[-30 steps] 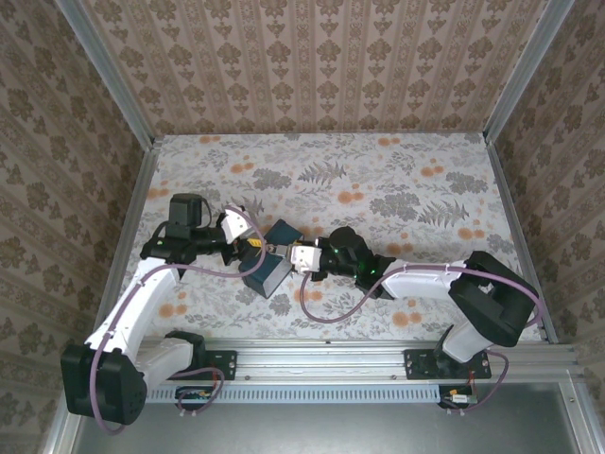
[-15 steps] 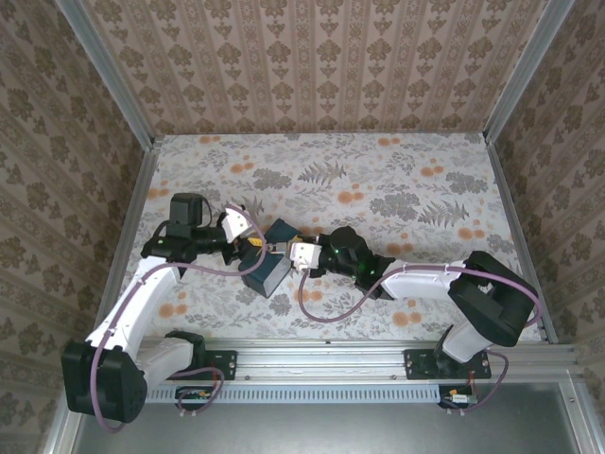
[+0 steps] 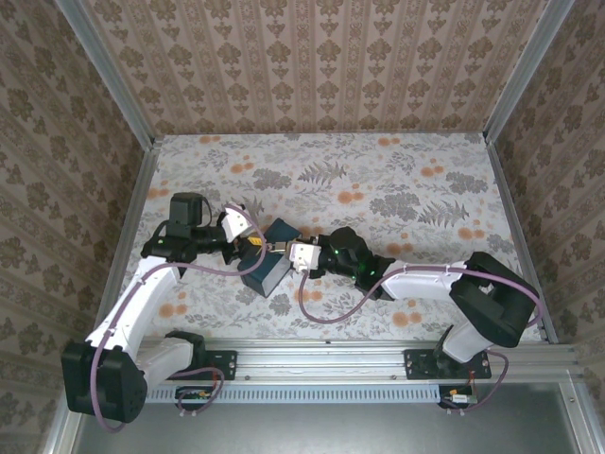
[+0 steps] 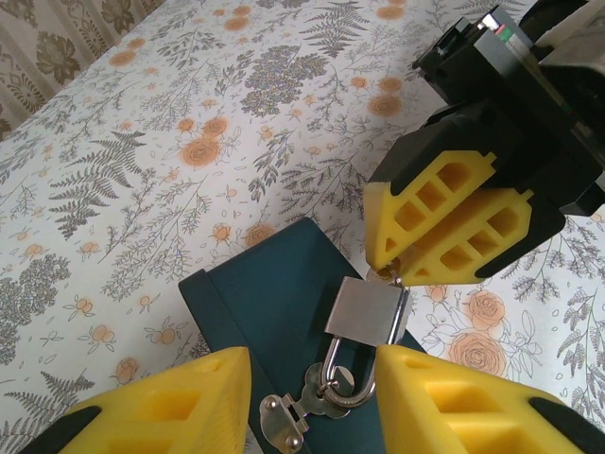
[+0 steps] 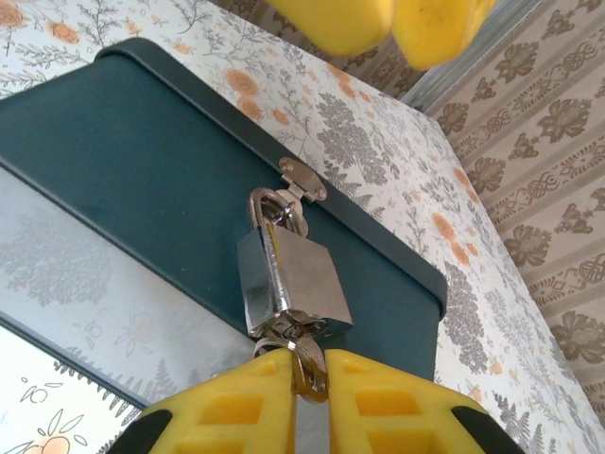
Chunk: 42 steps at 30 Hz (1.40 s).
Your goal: Unlock the padlock with the key
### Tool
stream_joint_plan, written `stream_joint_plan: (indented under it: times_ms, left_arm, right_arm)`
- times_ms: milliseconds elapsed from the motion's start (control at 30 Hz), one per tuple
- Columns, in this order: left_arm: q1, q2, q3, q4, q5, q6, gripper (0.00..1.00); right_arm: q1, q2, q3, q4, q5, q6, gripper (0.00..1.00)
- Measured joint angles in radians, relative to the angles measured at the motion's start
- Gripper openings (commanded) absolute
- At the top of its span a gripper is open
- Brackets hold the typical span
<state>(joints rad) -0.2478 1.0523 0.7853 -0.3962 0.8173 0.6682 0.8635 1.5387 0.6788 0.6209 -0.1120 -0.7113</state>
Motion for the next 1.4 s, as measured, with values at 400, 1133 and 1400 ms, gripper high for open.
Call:
stream_joint_plan:
  times_ms: [400,1133,1400]
  left_arm:
    - [-0.020,0.008,0.015,-0.029,0.022,-0.002,0.43]
    - [-0.264,0.011,0.001,-0.051,-0.356,0.163,0.49]
    - [-0.288,0.033,-0.004,0.048,-0.443,0.187,0.48]
  right_arm:
    - [0.000,-0.023,0.041,-0.098,-0.012,0.027,0.05]
    - [-0.005,-0.011,0.111,-0.209,-0.057,0.154,0.03]
    - [-0.031,-0.008,0.111,-0.210,-0.057,0.175,0.03]
